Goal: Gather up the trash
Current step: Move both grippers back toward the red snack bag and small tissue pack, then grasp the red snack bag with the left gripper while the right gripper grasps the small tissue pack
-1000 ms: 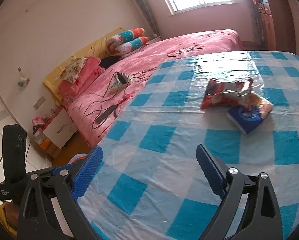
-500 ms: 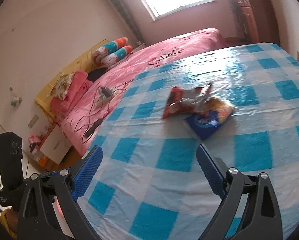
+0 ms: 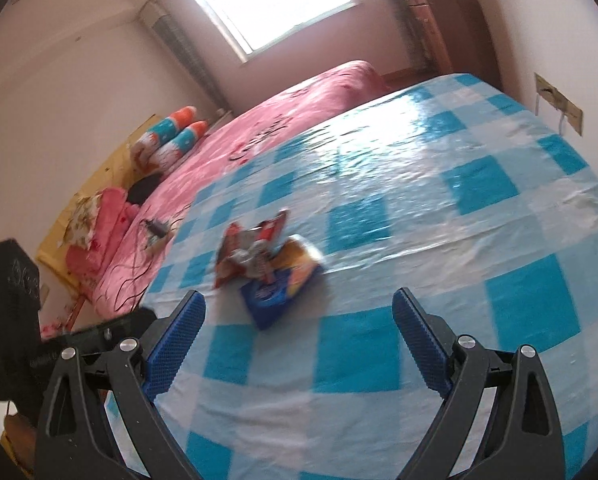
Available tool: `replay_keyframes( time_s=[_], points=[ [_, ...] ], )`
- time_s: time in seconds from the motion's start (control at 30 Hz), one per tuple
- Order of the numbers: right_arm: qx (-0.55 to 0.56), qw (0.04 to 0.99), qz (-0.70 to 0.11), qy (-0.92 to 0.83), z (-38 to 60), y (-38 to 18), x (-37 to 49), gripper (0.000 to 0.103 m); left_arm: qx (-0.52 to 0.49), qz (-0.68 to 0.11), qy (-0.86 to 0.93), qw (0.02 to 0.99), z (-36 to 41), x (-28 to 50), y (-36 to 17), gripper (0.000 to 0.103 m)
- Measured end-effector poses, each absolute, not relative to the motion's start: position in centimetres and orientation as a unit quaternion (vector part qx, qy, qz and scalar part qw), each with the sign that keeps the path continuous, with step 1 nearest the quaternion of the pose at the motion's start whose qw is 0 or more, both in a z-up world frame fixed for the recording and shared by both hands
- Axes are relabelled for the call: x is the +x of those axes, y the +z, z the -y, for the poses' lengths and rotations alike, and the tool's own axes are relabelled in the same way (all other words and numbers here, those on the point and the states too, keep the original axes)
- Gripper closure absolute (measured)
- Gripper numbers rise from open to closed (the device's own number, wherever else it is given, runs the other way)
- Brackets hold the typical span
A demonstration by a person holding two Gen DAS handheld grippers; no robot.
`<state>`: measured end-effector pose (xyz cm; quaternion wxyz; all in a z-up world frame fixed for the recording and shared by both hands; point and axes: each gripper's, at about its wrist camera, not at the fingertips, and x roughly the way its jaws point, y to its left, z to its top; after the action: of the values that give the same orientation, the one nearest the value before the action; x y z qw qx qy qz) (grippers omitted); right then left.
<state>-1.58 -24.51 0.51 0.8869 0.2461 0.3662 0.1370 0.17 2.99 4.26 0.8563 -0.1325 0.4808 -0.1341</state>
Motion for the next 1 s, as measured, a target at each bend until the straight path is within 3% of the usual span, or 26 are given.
replay_keyframes(
  time_s=[0.4, 0.8, 1.0],
  points=[
    [0.260, 0.886, -0.364, 0.123, 27.3, 0.2, -1.3, 0.010, -0.249, -0.513, -0.129, 0.811, 0.8, 6.9, 1.0, 0.022],
    [0.273, 0.877, -0.373, 0.134, 27.8, -0.1, -1.0, 0.010, -0.212, -0.516, -0.067, 0.827, 1.4, 11.9, -0.1, 0.022],
    [0.274, 0.874, -0.377, 0.138, 27.7, -0.4, -0.9, 0.010, -0.129, -0.513, -0.048, 0.847, 3.1, 12.6, -0.3, 0.022]
  ],
)
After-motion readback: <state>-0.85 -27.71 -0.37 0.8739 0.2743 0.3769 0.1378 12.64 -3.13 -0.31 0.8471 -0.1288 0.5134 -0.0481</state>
